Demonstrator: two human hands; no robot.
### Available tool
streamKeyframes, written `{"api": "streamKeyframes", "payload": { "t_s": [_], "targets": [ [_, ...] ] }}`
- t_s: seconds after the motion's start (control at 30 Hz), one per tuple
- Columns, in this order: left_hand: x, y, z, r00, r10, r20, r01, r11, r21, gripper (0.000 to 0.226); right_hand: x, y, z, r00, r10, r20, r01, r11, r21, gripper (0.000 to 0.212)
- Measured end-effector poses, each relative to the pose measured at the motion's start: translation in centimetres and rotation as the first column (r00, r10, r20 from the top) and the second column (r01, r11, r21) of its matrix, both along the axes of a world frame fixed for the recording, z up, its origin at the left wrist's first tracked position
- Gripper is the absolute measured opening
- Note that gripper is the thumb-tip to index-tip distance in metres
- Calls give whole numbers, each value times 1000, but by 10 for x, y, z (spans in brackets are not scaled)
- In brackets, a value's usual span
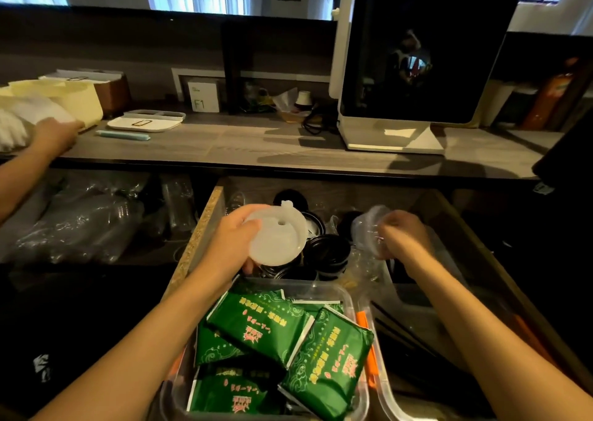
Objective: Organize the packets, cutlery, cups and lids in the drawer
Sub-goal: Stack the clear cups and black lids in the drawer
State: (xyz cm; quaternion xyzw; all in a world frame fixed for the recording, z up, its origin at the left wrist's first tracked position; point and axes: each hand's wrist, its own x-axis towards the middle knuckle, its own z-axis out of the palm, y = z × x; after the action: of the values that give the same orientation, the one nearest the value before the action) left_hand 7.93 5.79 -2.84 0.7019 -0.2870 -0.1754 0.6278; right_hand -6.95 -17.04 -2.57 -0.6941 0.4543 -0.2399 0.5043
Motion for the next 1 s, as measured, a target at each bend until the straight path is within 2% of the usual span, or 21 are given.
{"api": "streamKeyframes", "payload": {
  "t_s": [0.1,0.17,0.27,0.33,0.43,0.57,0.63,0.7,0.77,0.87,0.93,1.0],
  "targets": [
    [-27,1,17,992,-110,-68,109,994,-20,36,4,-1,-13,997,65,-37,-66,997,-37,12],
    [-46,-1,24,977,-200,-80,203,979,36,33,5,-1,-16,997,39,-70,-42,998,-42,12],
    [-63,-2,19,959,-282,1,280,954,107,30,5,0,-14,992,99,-72,-109,981,-157,11],
    [-69,0,8,949,-307,75,288,939,188,29,3,5,-13,991,129,-48,-135,976,-173,13],
    [-71,5,-8,906,-339,252,246,909,338,23,3,15,-16,984,171,-42,-176,961,-212,19],
    [-70,5,-12,852,-350,389,141,869,474,19,3,20,-13,978,205,-35,-207,947,-244,27],
    [-69,2,-6,816,-312,486,31,864,503,19,1,19,-7,977,211,-35,-213,943,-255,30],
    [-67,-3,3,814,-247,526,-11,898,439,22,-2,15,1,977,213,-18,-210,936,-281,30],
    [-65,-9,17,877,-173,448,26,948,316,25,-5,11,11,973,225,44,-204,939,-278,28],
    [-62,-23,32,975,-208,82,197,972,128,44,-8,22,23,935,329,135,-285,920,-270,27],
    [-60,-35,34,957,-276,-86,281,958,56,53,-7,36,26,889,435,144,-378,874,-306,28],
    [-60,-47,30,944,-299,-138,304,953,16,38,-6,44,27,854,504,131,-439,832,-339,27]
  ]
}}
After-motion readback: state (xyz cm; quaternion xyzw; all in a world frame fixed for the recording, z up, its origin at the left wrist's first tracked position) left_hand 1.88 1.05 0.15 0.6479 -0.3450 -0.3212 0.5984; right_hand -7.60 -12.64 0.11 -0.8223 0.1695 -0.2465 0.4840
